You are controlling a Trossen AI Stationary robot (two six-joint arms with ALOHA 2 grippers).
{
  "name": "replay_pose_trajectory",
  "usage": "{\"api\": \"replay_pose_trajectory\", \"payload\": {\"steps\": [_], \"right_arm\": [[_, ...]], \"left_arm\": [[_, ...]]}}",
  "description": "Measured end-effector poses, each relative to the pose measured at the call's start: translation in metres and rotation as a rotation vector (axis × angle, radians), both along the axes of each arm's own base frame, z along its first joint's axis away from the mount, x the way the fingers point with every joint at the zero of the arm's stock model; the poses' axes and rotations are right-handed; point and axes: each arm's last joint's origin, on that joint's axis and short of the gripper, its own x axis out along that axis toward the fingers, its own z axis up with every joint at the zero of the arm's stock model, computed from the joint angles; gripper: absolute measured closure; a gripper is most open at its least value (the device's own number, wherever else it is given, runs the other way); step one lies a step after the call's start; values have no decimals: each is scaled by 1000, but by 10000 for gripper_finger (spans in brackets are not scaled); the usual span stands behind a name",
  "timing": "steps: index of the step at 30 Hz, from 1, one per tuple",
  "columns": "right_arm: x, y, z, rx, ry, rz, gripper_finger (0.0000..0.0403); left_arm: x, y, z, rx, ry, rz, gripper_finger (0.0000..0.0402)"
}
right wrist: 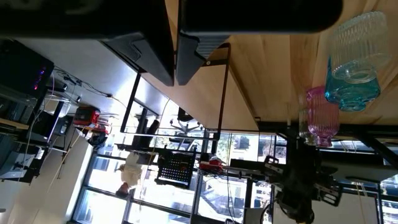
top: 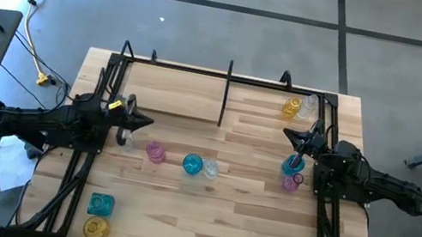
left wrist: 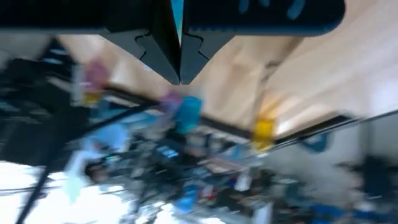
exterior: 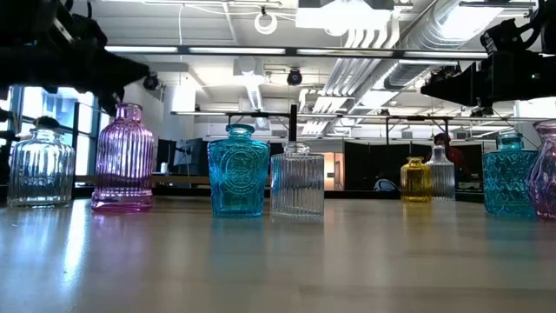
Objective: Sort vases onto shelf
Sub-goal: Put the middle left purple flower vase on the shelf
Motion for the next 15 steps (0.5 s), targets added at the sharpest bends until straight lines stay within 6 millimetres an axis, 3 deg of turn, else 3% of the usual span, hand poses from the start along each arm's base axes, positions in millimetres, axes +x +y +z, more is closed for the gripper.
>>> {"api": "replay_pose_trajectory", "payload": {"steps": [11, 15], "right_arm": [[0, 0, 0, 0, 0, 0, 403], [0, 0, 0, 0, 0, 0, 403]], "left_arm": [[-5, -7, 26, 64, -266, -196, 401], [-6, -7, 31, 59, -284, -207, 401]]}}
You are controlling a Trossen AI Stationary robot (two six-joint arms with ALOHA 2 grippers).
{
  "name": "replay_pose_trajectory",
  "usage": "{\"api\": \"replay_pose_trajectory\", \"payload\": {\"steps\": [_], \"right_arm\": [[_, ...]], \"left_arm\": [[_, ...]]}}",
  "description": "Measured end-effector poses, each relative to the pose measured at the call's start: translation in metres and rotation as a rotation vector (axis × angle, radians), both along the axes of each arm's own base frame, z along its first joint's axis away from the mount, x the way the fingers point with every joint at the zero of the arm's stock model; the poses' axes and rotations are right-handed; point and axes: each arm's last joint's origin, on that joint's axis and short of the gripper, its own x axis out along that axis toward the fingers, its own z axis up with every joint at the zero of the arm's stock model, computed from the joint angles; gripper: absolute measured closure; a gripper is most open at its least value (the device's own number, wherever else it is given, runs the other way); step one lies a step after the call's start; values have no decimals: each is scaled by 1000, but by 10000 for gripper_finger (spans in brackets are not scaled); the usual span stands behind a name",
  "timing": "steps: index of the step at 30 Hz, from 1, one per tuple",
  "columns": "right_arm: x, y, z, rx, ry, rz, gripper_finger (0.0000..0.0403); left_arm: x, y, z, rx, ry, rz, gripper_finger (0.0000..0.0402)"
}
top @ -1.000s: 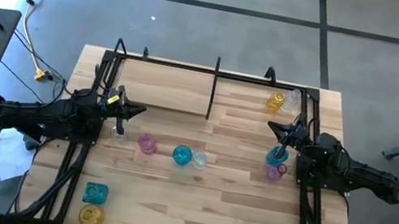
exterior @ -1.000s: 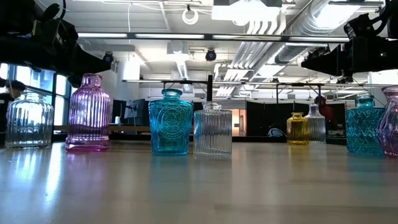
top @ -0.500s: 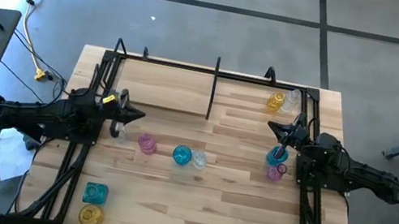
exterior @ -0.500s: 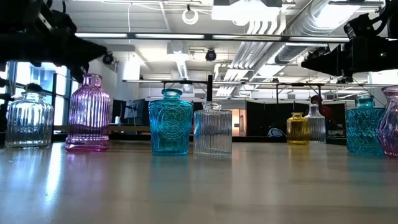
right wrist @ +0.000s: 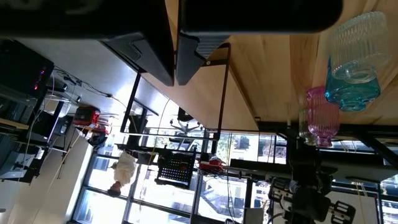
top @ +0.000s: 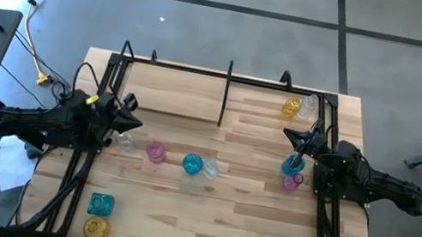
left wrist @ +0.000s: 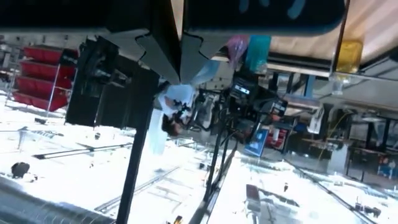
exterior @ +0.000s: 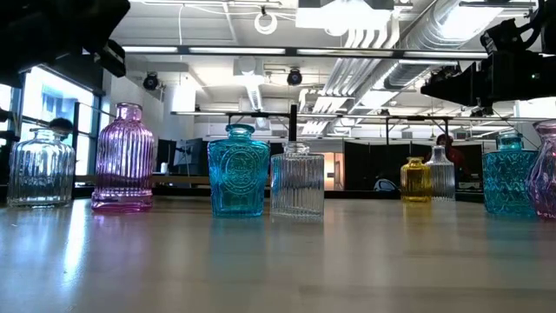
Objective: Sort vases onto shelf
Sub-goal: Put the middle left purple flower vase on the shelf
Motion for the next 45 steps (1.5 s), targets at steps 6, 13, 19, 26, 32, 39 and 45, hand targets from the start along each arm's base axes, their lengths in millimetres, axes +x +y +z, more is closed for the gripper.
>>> {"api": "replay_pose_trajectory", "payload": {"steps": [6, 13, 19, 26, 32, 39, 45], "right_arm": [[0, 0, 0, 0, 0, 0, 403], [0, 0, 0, 0, 0, 0, 403], [0, 0, 0, 0, 0, 0, 403], [0, 0, 0, 0, 0, 0, 403], [0, 0, 0, 0, 0, 0, 403], [0, 0, 0, 0, 0, 0, 403], [0, 0, 0, 0, 0, 0, 403]], "left_arm": [[6, 1, 6, 62, 73, 28, 401], [29, 7, 15, 94, 276, 125, 389], [50, 11, 17, 165, 479, 110, 353], [62, 14, 33, 150, 599, 94, 309], [63, 14, 53, 153, 601, 97, 278], [59, 13, 81, 151, 620, 92, 286], [53, 12, 103, 115, 693, 83, 319]]}}
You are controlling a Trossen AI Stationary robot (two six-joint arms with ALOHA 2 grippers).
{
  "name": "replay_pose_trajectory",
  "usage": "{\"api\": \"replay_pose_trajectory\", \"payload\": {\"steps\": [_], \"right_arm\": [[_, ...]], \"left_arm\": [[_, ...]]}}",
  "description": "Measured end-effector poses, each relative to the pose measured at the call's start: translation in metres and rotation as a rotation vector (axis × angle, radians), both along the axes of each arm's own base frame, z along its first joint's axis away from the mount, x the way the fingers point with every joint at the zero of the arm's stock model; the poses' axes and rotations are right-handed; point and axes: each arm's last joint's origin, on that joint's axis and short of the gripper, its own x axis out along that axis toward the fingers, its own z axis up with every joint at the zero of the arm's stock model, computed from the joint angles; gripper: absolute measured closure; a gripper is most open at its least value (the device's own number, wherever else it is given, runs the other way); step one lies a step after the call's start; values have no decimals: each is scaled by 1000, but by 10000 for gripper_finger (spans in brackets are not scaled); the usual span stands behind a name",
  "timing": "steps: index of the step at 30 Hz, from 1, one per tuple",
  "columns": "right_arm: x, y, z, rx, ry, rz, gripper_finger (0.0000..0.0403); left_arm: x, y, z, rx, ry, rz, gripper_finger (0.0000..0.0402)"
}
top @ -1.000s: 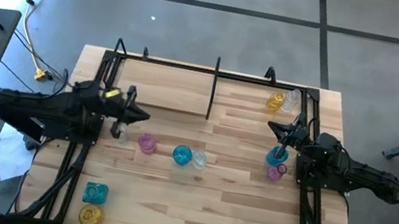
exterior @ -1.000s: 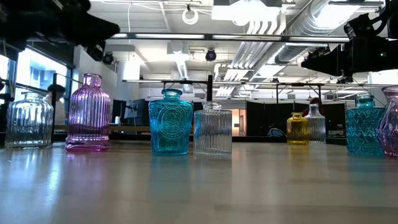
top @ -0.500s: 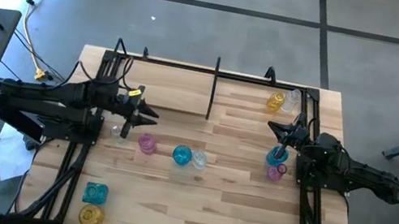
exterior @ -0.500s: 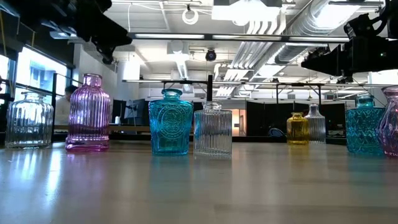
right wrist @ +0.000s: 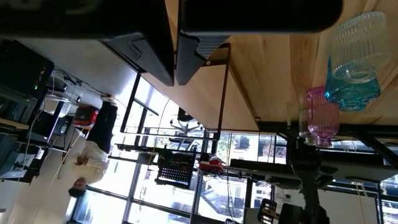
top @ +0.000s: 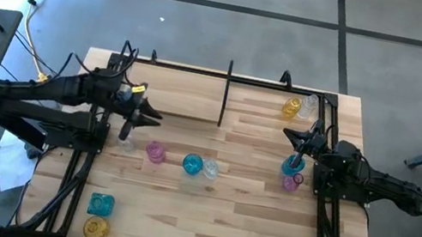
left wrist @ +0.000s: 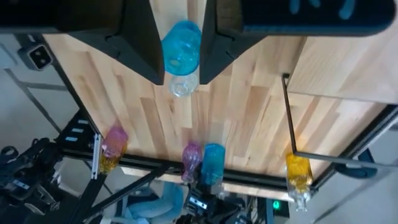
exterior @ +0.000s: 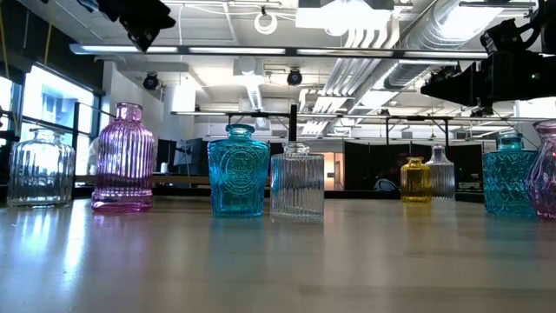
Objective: Sort vases onto shelf
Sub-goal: Put the middle left purple flower vase on the shelf
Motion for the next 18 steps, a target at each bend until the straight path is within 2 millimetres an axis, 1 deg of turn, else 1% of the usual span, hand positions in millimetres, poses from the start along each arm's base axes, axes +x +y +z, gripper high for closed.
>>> {"api": "replay_pose_trajectory", "payload": {"steps": [6, 11, 14, 18], "right_arm": [[0, 0, 0, 0, -1, 0, 403], [0, 0, 0, 0, 0, 0, 403], [0, 0, 0, 0, 0, 0, 403], [0, 0, 0, 0, -1, 0, 403]], "left_arm": [[1, 0, 15, -29, 164, 3, 361], [9, 2, 21, -39, 322, -7, 393], [15, 4, 23, -16, 419, -20, 400], [24, 8, 23, 39, 525, 9, 399]]}}
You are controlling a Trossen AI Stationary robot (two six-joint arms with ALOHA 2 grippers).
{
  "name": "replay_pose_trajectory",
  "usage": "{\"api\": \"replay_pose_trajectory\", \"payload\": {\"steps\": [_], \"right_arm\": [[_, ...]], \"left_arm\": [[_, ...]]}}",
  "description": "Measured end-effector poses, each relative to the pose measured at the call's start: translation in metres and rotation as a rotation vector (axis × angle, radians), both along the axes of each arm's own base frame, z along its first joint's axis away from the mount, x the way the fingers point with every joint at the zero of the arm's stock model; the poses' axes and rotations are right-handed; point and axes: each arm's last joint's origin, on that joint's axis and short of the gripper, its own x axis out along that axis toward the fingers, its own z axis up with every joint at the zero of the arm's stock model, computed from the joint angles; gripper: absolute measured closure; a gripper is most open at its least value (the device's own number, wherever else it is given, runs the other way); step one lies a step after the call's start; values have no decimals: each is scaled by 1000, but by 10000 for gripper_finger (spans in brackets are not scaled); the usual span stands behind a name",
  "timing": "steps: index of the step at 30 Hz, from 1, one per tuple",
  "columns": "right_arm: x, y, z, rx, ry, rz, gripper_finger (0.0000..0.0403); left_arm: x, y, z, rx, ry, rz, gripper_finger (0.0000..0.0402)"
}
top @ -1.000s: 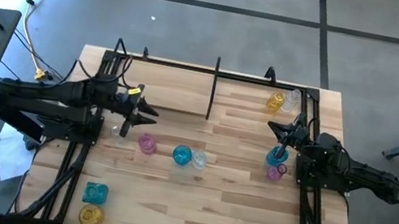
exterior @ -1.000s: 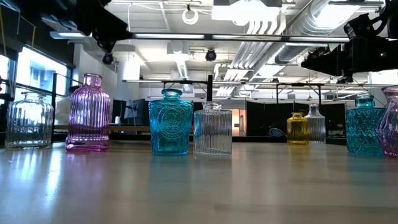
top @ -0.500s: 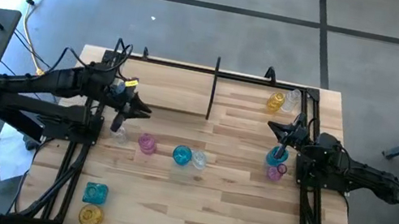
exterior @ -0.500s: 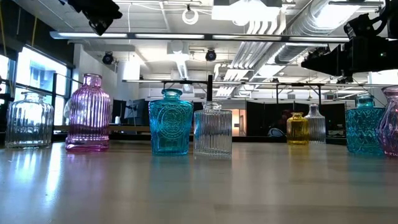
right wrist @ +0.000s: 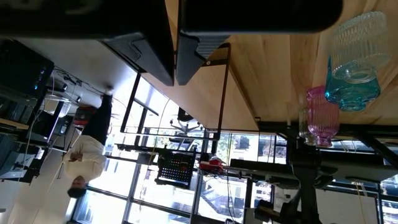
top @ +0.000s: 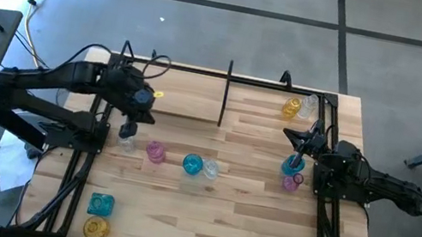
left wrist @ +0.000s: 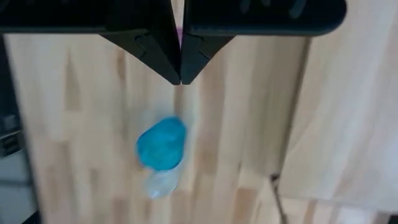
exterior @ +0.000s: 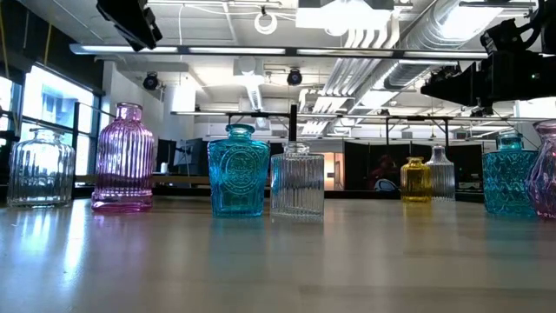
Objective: Sort vases onto shelf
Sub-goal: Put the middle left purple flower vase on the shelf
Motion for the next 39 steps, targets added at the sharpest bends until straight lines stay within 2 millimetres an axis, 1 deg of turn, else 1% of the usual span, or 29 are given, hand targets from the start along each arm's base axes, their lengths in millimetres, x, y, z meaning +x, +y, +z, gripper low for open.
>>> {"api": "replay_pose_trajectory", "payload": {"steps": [3, 6, 10, 13, 16, 21, 25, 29, 33, 36, 39], "right_arm": [[0, 0, 0, 0, 0, 0, 403], [0, 0, 0, 0, 0, -1, 403], [0, 0, 0, 0, 0, 0, 403], [0, 0, 0, 0, 0, 0, 403], [0, 0, 0, 0, 0, 0, 403], [0, 0, 0, 0, 0, 0, 403], [0, 0, 0, 0, 0, 0, 403], [0, 0, 0, 0, 0, -1, 403], [0, 0, 0, 0, 0, 0, 403], [0, 0, 0, 0, 0, 0, 403], [0, 0, 0, 0, 0, 0, 403]], "left_arm": [[8, 1, -1, 5, 36, 3, 399], [15, -2, -7, 21, 93, -52, 397], [20, -6, -19, 39, 206, -103, 377], [21, -11, -26, 35, 295, -129, 350], [24, -15, -31, 47, 343, -145, 320], [28, -19, -34, 62, 365, -140, 264], [34, -22, -38, 34, 378, -98, 220], [41, -28, -44, 22, 403, -94, 187], [50, -35, -51, 60, 415, -103, 173], [56, -41, -57, 117, 440, -108, 172], [62, -44, -63, 111, 460, -88, 172]]}}
